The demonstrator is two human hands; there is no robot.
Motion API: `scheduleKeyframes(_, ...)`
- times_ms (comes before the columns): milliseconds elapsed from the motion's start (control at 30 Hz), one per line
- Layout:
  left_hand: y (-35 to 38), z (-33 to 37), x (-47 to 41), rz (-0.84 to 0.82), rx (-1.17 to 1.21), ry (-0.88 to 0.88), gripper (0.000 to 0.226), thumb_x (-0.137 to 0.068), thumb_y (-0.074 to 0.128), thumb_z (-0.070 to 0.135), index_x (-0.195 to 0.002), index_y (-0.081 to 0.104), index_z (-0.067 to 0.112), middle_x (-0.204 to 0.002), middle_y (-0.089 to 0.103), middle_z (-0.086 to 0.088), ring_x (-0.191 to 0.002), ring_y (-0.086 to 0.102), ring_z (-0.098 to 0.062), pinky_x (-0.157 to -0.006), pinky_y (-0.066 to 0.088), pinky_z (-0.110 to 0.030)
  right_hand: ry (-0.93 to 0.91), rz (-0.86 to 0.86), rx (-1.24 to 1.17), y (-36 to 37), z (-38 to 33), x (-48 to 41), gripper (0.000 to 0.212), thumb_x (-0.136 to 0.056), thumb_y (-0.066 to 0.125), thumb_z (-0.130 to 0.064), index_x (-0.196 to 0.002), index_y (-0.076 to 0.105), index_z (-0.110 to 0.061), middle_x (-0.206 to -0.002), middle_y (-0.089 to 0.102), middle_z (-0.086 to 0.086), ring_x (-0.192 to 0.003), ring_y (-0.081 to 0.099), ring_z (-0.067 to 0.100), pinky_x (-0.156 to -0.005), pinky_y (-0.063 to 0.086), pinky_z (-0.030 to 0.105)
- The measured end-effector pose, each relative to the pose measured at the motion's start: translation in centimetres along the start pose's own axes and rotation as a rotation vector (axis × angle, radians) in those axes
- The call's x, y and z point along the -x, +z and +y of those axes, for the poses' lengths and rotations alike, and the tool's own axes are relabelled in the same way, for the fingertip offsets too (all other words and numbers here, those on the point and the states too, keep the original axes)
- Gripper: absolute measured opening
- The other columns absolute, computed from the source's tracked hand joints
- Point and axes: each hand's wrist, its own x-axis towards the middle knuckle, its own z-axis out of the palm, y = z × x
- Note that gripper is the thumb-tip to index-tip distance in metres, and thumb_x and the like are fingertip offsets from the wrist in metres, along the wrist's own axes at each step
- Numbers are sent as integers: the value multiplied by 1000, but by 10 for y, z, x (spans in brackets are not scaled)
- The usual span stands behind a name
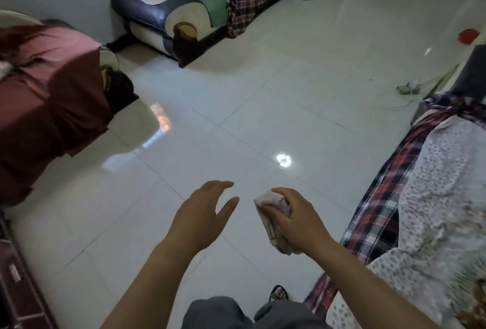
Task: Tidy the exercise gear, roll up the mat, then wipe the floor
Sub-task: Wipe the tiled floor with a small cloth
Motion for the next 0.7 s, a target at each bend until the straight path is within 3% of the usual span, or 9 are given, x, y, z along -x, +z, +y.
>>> scheduleKeyframes(267, -24, -36, -126, -67, 9, 33, 44, -93, 38, 50, -135, 41, 35, -141, 41, 15, -124, 44, -6, -98, 38, -22, 82, 17, 20, 3, -3, -119, 10, -91, 56, -30, -91, 60, -21, -88, 63, -10, -82, 57, -2, -70, 47, 14)
scheduleKeyframes(400, -51, -64, -200, -70, 9, 56, 44, -94, 39, 50, -135, 41, 34, -140, 42, 15, -123, 44, -6, -98, 39, -23, 112, 44, 32, 13, -23, -196, 13, -91, 57, -30, -89, 60, -18, -85, 63, -7, -80, 59, 4, -70, 49, 21)
scheduleKeyframes(700, -141, -130, -332, -32, -53, 38, 45, -93, 37, 52, -134, 41, 35, -140, 42, 16, -121, 47, -7, -99, 41, -25, 34, 23, 18, 47, -93, -361, 13, -89, 58, -27, -90, 61, -14, -86, 64, -3, -82, 56, 3, -69, 47, 19)
